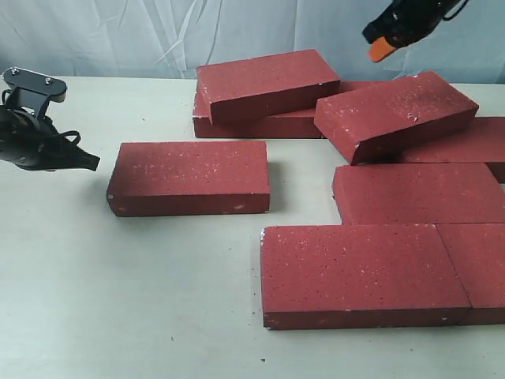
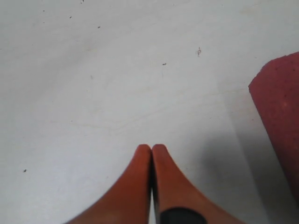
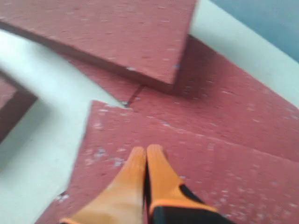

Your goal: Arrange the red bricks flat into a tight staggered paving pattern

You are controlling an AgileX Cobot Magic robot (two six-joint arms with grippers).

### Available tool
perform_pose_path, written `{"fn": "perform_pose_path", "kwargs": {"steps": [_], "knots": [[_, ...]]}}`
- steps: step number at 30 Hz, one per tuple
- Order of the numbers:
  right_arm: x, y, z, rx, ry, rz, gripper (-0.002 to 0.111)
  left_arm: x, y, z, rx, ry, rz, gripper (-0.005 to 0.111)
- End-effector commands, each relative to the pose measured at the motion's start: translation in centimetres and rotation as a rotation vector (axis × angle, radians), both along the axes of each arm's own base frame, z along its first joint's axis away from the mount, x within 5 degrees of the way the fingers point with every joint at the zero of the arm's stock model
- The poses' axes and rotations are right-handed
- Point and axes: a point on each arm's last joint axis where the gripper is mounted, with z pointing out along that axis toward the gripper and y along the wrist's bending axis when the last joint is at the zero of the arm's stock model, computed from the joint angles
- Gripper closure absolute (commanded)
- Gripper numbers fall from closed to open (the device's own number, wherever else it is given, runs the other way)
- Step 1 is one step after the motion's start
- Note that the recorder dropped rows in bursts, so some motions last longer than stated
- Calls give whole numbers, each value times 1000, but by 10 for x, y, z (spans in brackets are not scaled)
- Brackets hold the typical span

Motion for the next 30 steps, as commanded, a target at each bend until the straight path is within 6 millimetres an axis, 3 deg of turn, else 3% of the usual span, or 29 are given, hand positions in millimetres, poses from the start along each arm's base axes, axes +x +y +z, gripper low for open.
{"fn": "perform_pose_path", "kwargs": {"steps": [1, 5, 13, 23, 30], "knots": [[-32, 38, -25, -87, 79, 241, 109, 1, 1, 3, -9, -25, 14, 107], [-50, 72, -47, -99, 155, 332, 109, 1, 1, 3, -9, -25, 14, 107], [-61, 108, -50, -103, 145, 407, 109, 1, 1, 3, -13, -24, 18, 107], [-49, 94, -89, -310, 199, 305, 109, 1, 1, 3, -19, -24, 25, 107], [-52, 86, -84, -363, 230, 295, 109, 1, 1, 4, -20, -31, 27, 107]]}}
